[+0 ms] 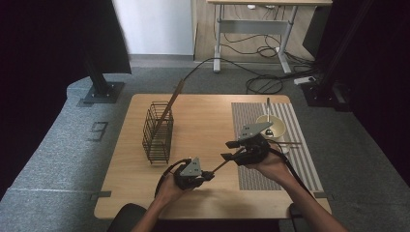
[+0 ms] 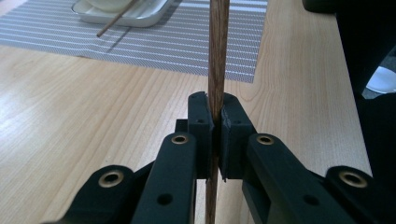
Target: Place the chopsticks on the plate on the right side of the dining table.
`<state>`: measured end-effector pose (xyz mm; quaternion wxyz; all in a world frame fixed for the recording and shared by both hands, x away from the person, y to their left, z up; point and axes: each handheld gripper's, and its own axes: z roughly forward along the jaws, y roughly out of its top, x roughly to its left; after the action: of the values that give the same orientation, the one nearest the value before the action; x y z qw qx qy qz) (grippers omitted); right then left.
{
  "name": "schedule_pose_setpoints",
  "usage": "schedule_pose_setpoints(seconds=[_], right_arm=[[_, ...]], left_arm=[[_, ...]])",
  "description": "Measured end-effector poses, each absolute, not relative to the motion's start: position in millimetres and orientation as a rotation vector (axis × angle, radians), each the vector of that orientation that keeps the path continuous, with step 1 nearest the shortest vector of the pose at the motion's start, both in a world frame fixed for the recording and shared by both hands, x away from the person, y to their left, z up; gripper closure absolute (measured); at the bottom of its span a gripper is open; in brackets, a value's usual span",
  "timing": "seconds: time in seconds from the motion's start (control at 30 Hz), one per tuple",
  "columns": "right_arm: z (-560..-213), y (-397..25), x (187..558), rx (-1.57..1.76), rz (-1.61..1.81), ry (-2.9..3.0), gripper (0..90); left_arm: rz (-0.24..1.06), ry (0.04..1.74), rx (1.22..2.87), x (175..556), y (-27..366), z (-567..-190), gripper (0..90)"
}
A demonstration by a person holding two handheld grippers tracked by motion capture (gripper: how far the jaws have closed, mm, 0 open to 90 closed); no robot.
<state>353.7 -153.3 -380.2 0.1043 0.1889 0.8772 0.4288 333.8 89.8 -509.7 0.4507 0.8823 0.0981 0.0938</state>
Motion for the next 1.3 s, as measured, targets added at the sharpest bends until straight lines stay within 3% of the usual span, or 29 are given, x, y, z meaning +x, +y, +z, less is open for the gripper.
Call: schedule_pose_setpoints(seconds=[0.27, 1.07, 1.1, 1.3], right_arm=[[-388, -143, 353, 0.546, 1.101, 2.519, 34.0], [-421, -200, 362, 0.770, 1.091, 2.428, 32.6], [-418, -202, 361, 0.752, 1.125, 2.447, 28.1], [-414, -201, 351, 0.669, 1.123, 2.569, 21.7]], left_arm=[[0.212, 0.259, 2.152, 335, 94, -509, 85.0], [0.173, 0.215, 2.154, 335, 95, -509, 85.3], [0.168, 0.216, 2.166, 335, 94, -509, 85.3], [0.159, 0.217, 2.205, 336, 93, -511, 85.3]])
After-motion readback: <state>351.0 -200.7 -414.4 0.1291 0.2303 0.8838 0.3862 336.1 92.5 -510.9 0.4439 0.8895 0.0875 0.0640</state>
